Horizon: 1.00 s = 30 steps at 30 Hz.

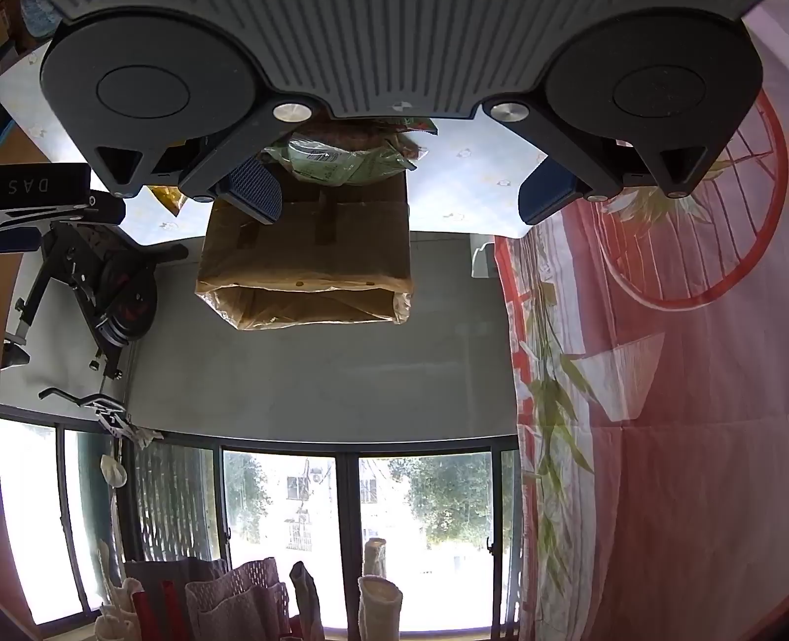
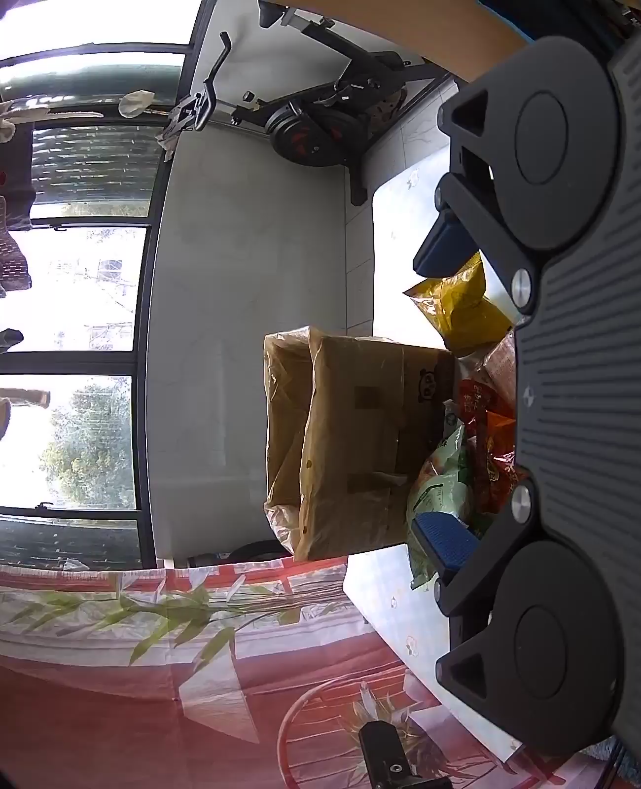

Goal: Organize snacks

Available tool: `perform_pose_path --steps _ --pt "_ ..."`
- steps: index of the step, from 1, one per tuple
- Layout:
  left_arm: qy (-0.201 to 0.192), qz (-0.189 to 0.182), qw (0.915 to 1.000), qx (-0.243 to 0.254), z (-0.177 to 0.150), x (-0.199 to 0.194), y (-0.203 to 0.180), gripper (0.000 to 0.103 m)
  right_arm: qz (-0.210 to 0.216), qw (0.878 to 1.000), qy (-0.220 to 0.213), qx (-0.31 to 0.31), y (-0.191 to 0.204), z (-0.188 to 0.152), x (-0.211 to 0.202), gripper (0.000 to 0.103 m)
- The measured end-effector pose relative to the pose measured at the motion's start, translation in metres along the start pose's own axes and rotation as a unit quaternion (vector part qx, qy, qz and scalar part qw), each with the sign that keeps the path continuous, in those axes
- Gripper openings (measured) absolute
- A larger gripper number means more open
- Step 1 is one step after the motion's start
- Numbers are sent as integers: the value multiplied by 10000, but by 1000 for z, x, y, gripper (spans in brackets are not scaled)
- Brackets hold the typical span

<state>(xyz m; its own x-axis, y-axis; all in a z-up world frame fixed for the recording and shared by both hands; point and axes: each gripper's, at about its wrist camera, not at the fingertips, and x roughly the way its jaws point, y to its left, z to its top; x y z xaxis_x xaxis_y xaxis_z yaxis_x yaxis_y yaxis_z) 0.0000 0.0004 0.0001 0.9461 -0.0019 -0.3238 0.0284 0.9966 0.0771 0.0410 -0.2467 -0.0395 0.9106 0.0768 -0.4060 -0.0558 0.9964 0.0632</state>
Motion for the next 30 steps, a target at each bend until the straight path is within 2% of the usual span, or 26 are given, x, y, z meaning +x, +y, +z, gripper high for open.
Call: perform_pose_path --steps 9,12,30 --pt "75 27 10000 53 0 6 12 103 -20 10000 -36 -28 1 -1 0 103" --pt "72 98 9999 86 -1 2 -1 103 -28 10000 -39 -40 2 -2 0 103" --pt "91 75 9999 62 -2 3 -2 103 -32 10000 -11 -20 0 -4 2 103"
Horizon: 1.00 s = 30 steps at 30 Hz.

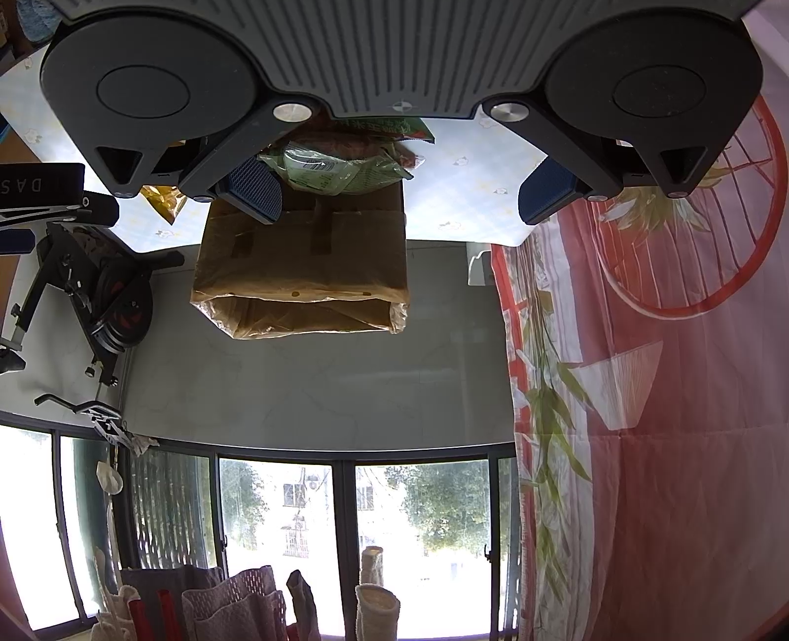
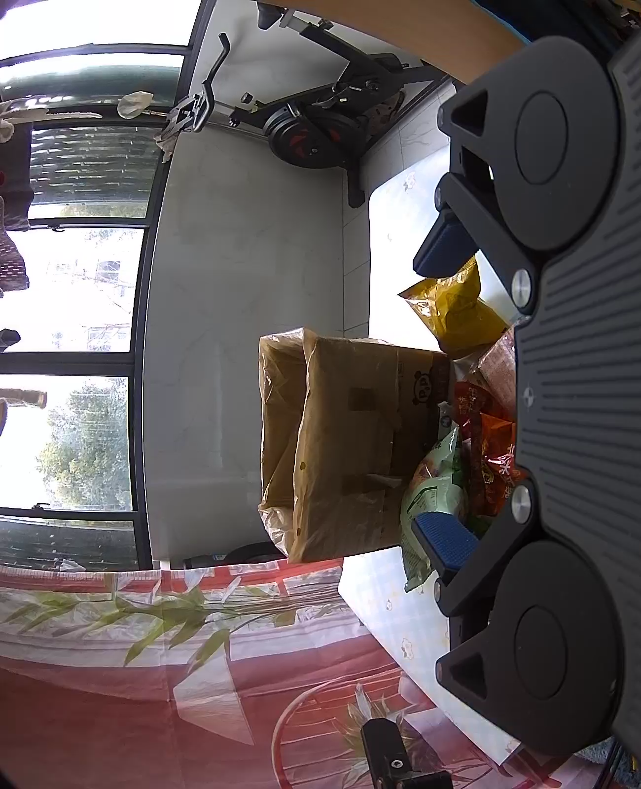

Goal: Organize snacks

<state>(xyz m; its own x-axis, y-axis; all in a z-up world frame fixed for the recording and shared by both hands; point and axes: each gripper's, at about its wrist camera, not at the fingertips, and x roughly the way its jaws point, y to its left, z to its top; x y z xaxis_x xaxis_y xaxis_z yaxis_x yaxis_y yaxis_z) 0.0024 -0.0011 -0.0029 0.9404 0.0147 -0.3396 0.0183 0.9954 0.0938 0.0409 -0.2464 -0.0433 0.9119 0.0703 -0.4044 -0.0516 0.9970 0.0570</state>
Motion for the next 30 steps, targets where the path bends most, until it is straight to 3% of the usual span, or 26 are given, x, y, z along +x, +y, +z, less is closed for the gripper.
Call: perform_pose_path --steps 30 --pt "28 -48 10000 -39 -2 1 1 103 -17 10000 42 7 -2 -4 1 103"
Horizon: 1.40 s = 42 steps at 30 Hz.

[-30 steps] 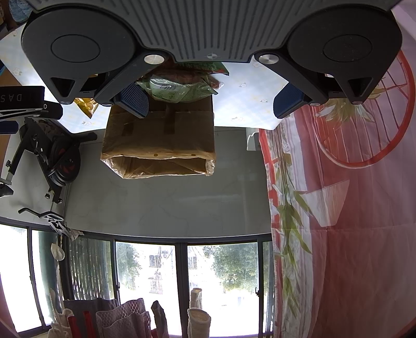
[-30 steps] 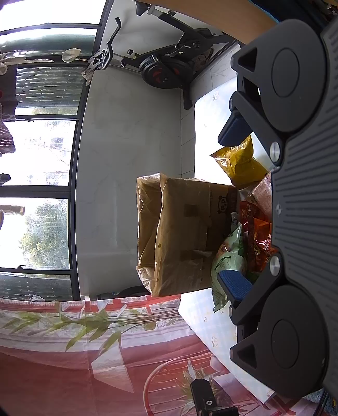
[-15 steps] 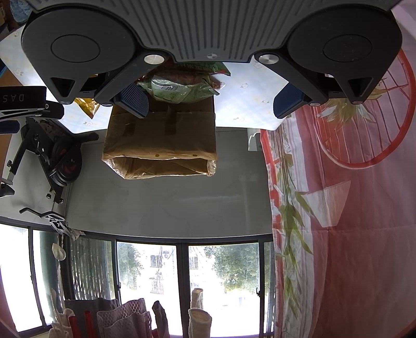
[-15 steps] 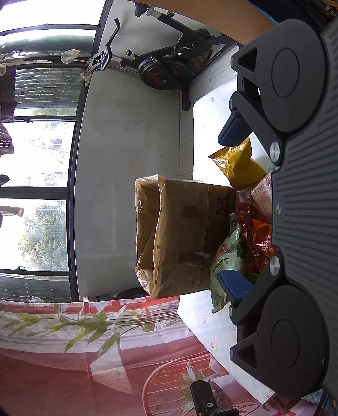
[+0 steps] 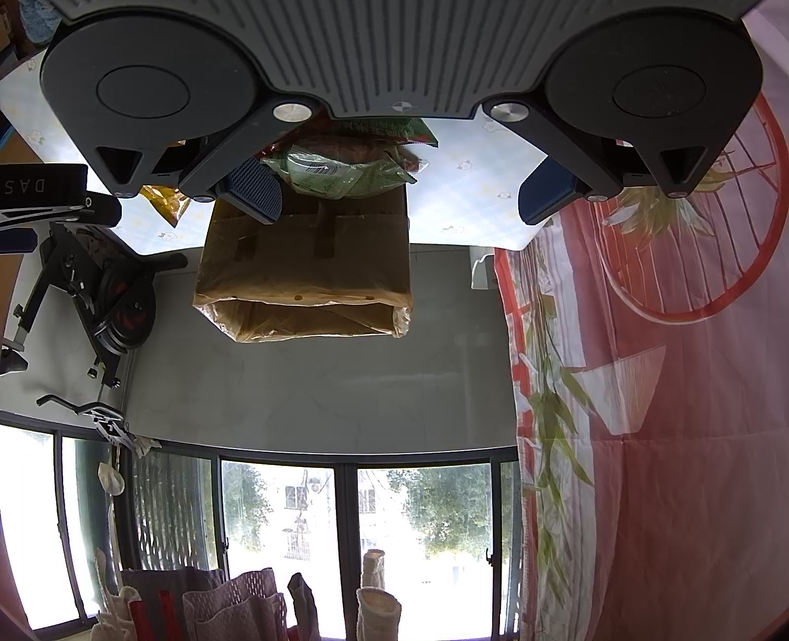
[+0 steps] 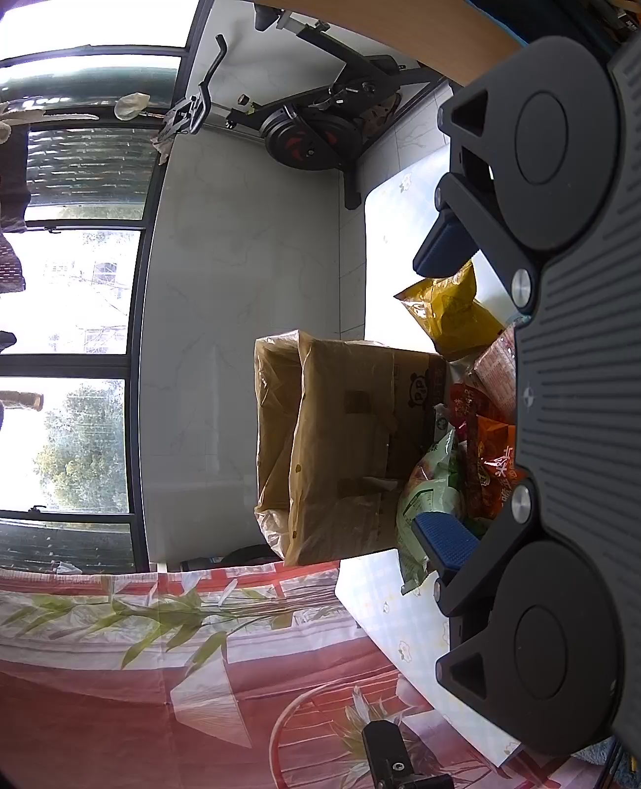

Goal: Organize snacks

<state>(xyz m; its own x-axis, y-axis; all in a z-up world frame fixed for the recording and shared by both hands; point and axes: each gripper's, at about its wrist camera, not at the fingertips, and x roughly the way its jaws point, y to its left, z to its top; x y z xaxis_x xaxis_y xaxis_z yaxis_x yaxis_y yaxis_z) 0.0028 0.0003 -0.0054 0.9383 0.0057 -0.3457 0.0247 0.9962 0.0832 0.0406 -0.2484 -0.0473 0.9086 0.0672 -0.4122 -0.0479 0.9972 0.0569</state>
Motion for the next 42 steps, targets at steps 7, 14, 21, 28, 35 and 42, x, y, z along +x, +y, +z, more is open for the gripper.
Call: perform_pose_path --steps 7,14,21,28,35,42 --pt "5 -3 10000 0 0 0 0 103 -3 10000 9 2 0 0 0 103" --pt "2 1 10000 0 0 0 0 103 3 10000 4 1 0 0 0 103" --pt "4 4 10000 -4 0 0 0 103 7 10000 7 3 1 0 1 103" --pt "102 34 9999 -102 -2 4 4 103 31 10000 13 30 -1 -4 2 103" --pt "263 290 9988 -298 4 26 20 103 212 9998 -26 -2 -4 2 11 103" --pt "196 655 9975 -162 10 54 29 103 324 9985 -420 109 -25 9 39 103"
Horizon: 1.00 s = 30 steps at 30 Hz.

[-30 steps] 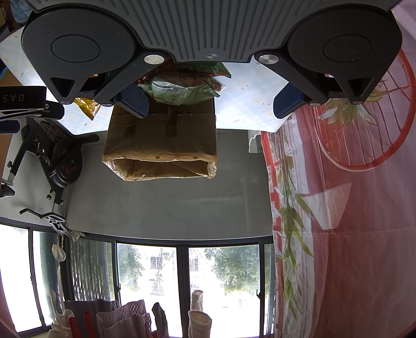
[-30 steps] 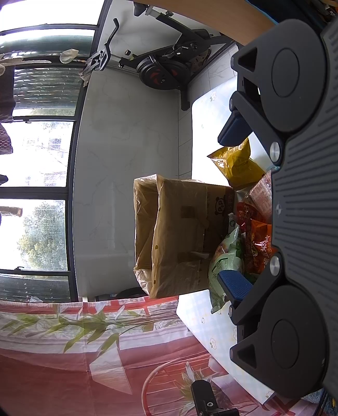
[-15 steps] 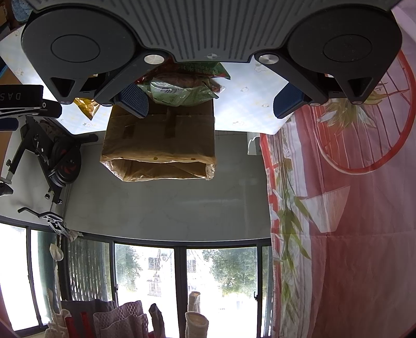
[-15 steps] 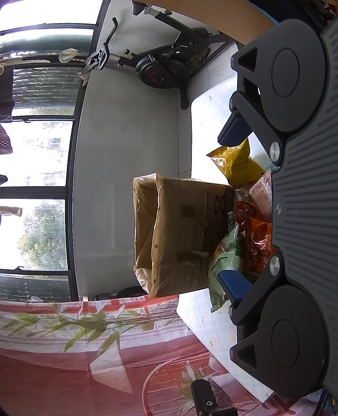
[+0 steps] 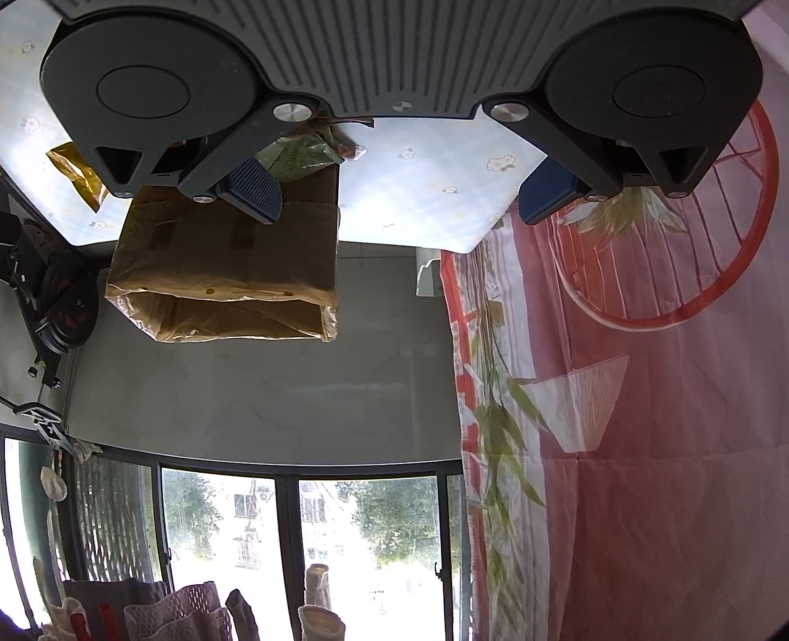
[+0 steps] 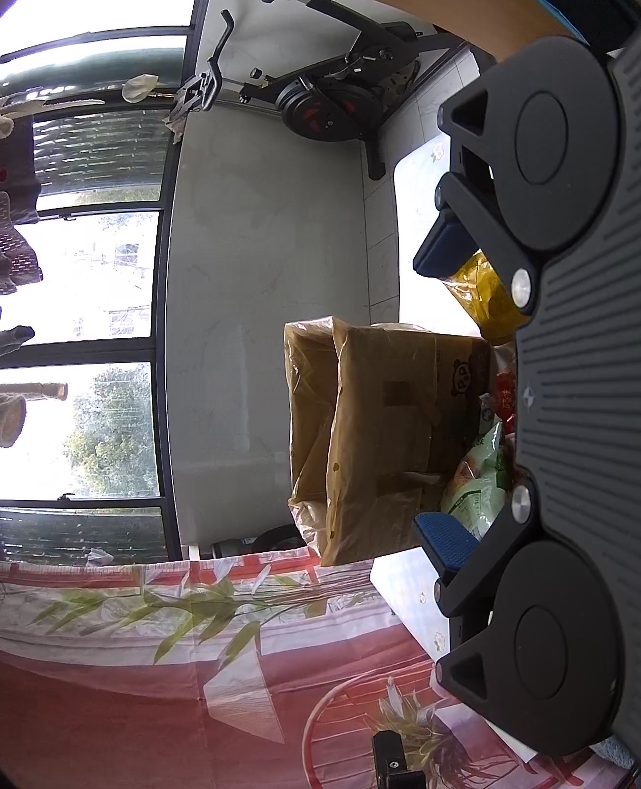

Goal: Organize snacks
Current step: 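Grasp the green-and-white bag with the left tool while the right tool grasps the yellow bag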

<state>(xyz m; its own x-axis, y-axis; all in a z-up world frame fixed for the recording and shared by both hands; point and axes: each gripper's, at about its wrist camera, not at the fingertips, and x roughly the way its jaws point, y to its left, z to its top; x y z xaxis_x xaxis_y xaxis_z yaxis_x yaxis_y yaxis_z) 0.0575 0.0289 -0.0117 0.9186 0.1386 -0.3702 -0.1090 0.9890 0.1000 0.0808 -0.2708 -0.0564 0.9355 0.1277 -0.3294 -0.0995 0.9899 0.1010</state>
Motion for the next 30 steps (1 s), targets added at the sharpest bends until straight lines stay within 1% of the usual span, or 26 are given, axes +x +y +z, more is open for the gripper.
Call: perform_pose_path --steps 4,10,12,16,18,22,26,30 --pt "139 -94 9997 -174 4 25 7 102 -254 9992 -307 -64 -11 3 14 103" --pt "114 -199 9983 -532 0 49 8 102 -181 9993 -292 125 -33 5 39 103" --pt "117 -216 9986 -479 -4 58 5 102 -167 9994 -293 113 -41 5 46 103" --pt "311 -253 9988 -263 -14 77 -5 102 38 9986 -529 79 -53 -3 55 103" --pt "421 -294 9984 -235 -19 86 -8 102 65 9987 -510 28 -56 -7 62 103" --pt "637 -516 9963 -266 -24 103 -14 98 -143 9991 -362 -173 -57 -15 76 103" --pt "680 -633 9956 -153 -26 113 -23 98 -68 9996 -284 -1 -65 -24 85 102" --pt "764 -826 9936 -130 -26 124 -31 98 -201 9997 -117 6 -74 -36 95 99"
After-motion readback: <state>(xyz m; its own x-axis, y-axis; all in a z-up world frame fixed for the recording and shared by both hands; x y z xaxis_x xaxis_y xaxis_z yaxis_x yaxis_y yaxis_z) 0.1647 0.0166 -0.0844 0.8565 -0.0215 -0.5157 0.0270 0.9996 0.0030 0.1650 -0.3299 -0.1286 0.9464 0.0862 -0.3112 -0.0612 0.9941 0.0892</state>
